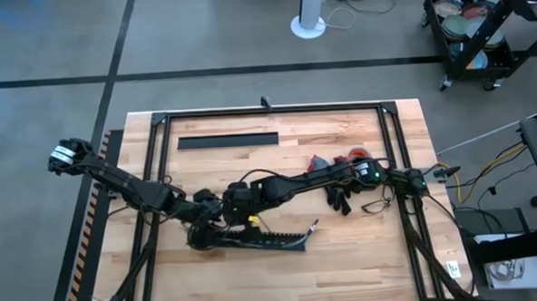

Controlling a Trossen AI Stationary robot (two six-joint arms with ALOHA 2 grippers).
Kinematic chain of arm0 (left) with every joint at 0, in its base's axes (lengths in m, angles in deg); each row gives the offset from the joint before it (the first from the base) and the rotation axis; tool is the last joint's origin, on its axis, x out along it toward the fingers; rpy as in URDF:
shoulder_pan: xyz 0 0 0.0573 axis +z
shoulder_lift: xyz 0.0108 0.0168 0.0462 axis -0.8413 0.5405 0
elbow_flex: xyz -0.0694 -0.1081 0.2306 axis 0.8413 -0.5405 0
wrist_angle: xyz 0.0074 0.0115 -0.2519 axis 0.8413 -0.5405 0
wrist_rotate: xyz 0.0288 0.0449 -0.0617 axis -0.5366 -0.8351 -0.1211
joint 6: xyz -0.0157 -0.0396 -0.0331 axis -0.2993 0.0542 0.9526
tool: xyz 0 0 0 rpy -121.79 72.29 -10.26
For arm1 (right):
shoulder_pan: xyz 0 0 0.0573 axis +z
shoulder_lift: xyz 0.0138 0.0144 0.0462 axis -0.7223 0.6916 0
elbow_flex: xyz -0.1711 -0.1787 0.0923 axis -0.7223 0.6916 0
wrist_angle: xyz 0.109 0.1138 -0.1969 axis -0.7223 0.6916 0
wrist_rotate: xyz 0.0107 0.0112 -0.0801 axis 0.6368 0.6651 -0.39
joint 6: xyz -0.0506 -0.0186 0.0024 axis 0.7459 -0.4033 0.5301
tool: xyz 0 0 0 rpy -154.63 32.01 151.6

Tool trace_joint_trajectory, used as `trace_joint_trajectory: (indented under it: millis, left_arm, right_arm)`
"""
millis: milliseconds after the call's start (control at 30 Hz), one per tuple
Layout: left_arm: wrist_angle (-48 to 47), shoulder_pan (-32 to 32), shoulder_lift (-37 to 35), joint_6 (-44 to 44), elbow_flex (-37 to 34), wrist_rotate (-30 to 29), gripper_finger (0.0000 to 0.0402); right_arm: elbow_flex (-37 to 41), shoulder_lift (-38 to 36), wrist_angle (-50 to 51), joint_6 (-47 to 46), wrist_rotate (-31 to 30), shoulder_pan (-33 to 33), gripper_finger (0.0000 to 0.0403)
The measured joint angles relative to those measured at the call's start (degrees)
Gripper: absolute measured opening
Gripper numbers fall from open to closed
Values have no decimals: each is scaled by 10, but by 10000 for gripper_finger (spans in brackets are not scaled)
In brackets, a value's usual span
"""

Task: Ziptie cables
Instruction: Put the colored zip-tied cables into the black cable duct

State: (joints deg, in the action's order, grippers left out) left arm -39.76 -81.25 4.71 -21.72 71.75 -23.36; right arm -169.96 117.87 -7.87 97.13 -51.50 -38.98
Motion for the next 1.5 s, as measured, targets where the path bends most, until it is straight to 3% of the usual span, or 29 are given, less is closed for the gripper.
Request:
trace_joint_trajectory:
  millis: [367, 900, 1100, 1367, 1500]
  left_arm:
    - [-29, -13, -1, 11, -8, 28, 132]
    - [-28, -60, -16, 6, 3, 49, 105]
    - [0, -73, -10, 10, -17, 7, 100]
    - [68, -73, 13, 9, -58, 4, 99]
    - [83, -73, 18, 5, -63, -9, 78]
  right_arm:
    - [-10, -2, 6, 12, -4, 4, 0]
    - [-11, -4, 17, 14, -4, 3, 0]
    - [-11, -4, 16, 25, -4, 3, 0]
    - [-7, -4, -1, 71, 2, 4, 0]
    - [-1, -1, -38, 87, 35, 3, 0]
